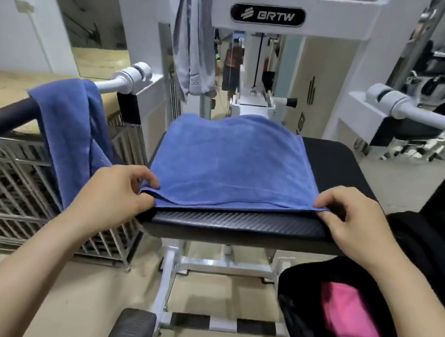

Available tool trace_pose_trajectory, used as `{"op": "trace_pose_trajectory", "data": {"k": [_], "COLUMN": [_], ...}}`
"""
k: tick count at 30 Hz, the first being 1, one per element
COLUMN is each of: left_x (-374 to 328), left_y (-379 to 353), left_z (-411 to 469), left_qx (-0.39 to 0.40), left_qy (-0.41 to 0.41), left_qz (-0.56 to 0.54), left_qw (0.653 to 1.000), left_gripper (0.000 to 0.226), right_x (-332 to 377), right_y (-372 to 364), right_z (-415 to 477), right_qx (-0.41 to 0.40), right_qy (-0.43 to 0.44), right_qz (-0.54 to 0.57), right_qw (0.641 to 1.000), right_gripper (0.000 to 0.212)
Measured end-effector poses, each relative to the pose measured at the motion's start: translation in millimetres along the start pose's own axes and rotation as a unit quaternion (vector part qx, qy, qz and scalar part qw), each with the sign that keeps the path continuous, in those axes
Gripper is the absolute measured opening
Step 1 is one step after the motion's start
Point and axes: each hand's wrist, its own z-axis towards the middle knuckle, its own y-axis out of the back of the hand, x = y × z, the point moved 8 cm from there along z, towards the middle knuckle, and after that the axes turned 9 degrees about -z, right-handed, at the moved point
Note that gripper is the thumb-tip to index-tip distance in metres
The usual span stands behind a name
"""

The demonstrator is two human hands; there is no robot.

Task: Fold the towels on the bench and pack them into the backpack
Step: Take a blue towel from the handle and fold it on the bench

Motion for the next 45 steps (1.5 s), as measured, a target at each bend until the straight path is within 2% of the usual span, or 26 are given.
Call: {"op": "trace_pose_trajectory", "data": {"k": [2,5,7,9,10,12,13,15,17,19,21,23,26,30,34,37,40,43,44,45], "left_x": [4,10,9,2,-4,-19,-30,-52,-69,-73,-70,-66,-60,-65,-70,-65,-54,-50,-54,-65], "left_y": [-1,-3,-6,-3,0,0,-2,-23,-56,-82,-90,-93,-98,-88,-68,-56,-55,-68,-68,-64], "left_z": [-15,-34,-44,-45,-42,-34,-31,-35,-50,-59,-61,-64,-71,-65,-64,-66,-66,-51,-44,-34], "left_qx": [0.043,0.133,0.215,0.248,0.241,0.184,0.141,0.106,0.122,0.083,0.015,-0.048,-0.087,-0.073,-0.039,0.034,0.118,0.254,0.281,0.269], "left_qy": [-0.009,-0.026,-0.037,-0.065,-0.085,-0.136,-0.166,-0.234,-0.311,-0.377,-0.400,-0.428,-0.468,-0.461,-0.452,-0.461,-0.463,-0.354,-0.317,-0.301], "left_qz": [0.007,0.036,0.084,0.152,0.180,0.201,0.183,0.107,0.102,0.186,0.243,0.251,0.249,0.193,0.109,0.040,0.067,0.126,0.112,0.074], "left_qw": [0.999,0.990,0.972,0.955,0.950,0.953,0.959,0.960,0.937,0.904,0.884,0.867,0.844,0.863,0.884,0.886,0.876,0.891,0.899,0.912], "left_gripper": [0.024,0.022,0.017,0.005,0.003,0.018,0.022,0.023,0.031,0.042,0.046,0.050,0.050,0.048,0.027,0.016,0.023,0.041,0.046,0.045], "right_x": [8,18,15,9,8,15,26,54,83,100,101,97,94,88,86,80,71,64,60,54], "right_y": [4,6,12,20,25,31,31,14,-14,-33,-41,-43,-45,-36,-22,-9,-5,-3,1,5], "right_z": [-17,-39,-46,-45,-43,-36,-33,-34,-45,-56,-60,-62,-67,-59,-55,-60,-67,-55,-42,-26], "right_qx": [0.011,0.068,0.116,0.157,0.164,0.146,0.132,0.110,0.066,-0.006,-0.070,-0.116,-0.145,-0.120,-0.105,-0.080,-0.031,0.019,0.021,0.016], "right_qy": [0.019,0.035,0.005,-0.036,-0.051,-0.054,-0.034,0.049,0.155,0.224,0.252,0.272,0.307,0.316,0.323,0.309,0.291,0.220,0.175,0.126], "right_qz": [-0.016,-0.015,0.012,0.033,0.047,0.073,0.067,0.001,-0.090,-0.158,-0.183,-0.181,-0.180,-0.146,-0.102,-0.072,-0.100,-0.071,-0.048,-0.026], "right_qw": [1.000,0.997,0.993,0.986,0.984,0.985,0.988,0.993,0.982,0.962,0.948,0.938,0.923,0.930,0.935,0.945,0.951,0.973,0.983,0.992], "right_gripper": [0.024,0.037,0.043,0.040,0.036,0.023,0.018,0.026,0.028,0.022,0.015,0.017,0.022,0.019,0.011,0.011,0.013,0.025,0.025,0.023]}}
